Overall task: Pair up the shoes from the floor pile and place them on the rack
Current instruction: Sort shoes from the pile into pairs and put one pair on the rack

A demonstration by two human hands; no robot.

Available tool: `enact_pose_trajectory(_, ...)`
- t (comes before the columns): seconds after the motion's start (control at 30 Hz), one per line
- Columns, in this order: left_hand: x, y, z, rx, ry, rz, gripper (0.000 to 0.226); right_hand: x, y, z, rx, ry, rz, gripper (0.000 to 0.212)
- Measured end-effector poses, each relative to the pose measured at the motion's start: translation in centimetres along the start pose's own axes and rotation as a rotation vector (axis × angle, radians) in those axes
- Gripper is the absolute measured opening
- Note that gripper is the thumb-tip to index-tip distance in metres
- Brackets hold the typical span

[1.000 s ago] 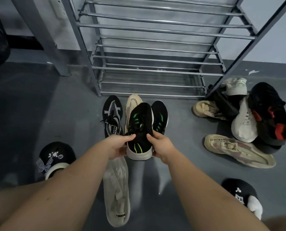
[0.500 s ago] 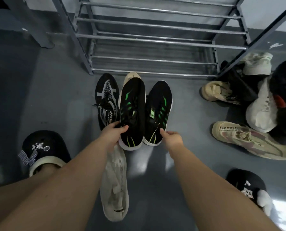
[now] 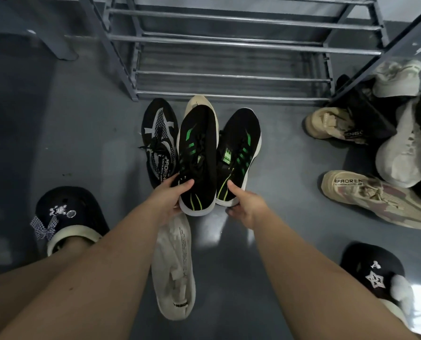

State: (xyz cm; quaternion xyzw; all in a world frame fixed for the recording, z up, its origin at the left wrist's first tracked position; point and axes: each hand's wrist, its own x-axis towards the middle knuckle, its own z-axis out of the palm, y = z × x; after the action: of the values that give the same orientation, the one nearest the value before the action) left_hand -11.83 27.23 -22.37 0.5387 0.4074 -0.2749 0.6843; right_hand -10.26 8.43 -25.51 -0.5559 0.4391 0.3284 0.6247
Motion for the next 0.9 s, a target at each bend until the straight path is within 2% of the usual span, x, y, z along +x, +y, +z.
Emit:
enact_pose_trajectory(0.13,-0.3,-0.1,0.0,-0.028,-0.059,0.004,0.046,-0.3,0.0,0.8,0.101,-0.009,-0.04,0.031)
enact_pose_trajectory(0.27,-0.7,0.0,0.1,-0.074,-0.127,0.012,0.04,-0.6,0.0,1.2,0.169,-0.032,-0.056,0.044)
enact_pose_trajectory(0.4,-1.0,0.1,0.3,-0.072,-0.137,0.032,0.039,-1.2,-0.6,0.6,0.166,-0.066,-0.075,0.022)
enact_pose_trajectory(0.47,-1.2,0.3,0.5,-0.09,-0.14,0.04,0.038,-1.8,-1.0,0.3,0.142,-0.071,-0.091,0.018)
enact_pose_trajectory(0.73,-5.1,1.2,1.5,-0.123,-0.121,0.077,0.036,-6.1,-2.9,-1.7,0.117,-0.109,-0.174,0.035)
enact_pose_trajectory(0.9,-9.0,2.0,1.9,-0.17,-0.128,0.124,0.021,-10.6,-3.3,-3.4,0.084,-0.172,-0.216,0.036)
